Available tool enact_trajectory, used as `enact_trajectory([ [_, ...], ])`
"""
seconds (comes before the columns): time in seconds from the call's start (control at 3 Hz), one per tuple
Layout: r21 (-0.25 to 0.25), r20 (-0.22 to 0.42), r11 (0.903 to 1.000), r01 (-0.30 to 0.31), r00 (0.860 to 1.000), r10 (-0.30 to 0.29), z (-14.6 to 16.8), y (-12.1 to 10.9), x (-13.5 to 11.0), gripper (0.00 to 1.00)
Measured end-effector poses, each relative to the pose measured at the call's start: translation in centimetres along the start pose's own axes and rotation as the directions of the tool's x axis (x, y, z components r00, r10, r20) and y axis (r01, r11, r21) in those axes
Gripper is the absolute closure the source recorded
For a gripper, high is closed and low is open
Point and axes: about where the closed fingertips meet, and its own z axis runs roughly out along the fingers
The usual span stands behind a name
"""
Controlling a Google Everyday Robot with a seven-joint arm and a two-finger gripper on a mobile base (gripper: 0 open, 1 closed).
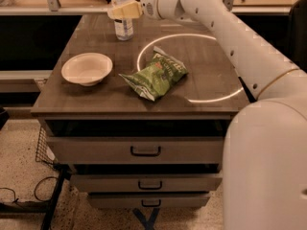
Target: Pick blue plastic bottle
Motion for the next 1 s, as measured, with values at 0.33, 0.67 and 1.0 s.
enact_trajectory([
  [0.33, 0.000, 0.005, 0.9998, -0.020, 1.000, 0.020, 1.4, -1.4, 0.5, 0.00],
  [0.67, -0.012, 0.024, 0.9989, -0.046, 0.999, 0.046, 2.7, -2.2, 1.3, 0.00],
  [1.0, -0.023, 0.040, 0.9978, -0.062, 0.997, 0.063, 4.1, -2.5, 1.9, 0.00],
])
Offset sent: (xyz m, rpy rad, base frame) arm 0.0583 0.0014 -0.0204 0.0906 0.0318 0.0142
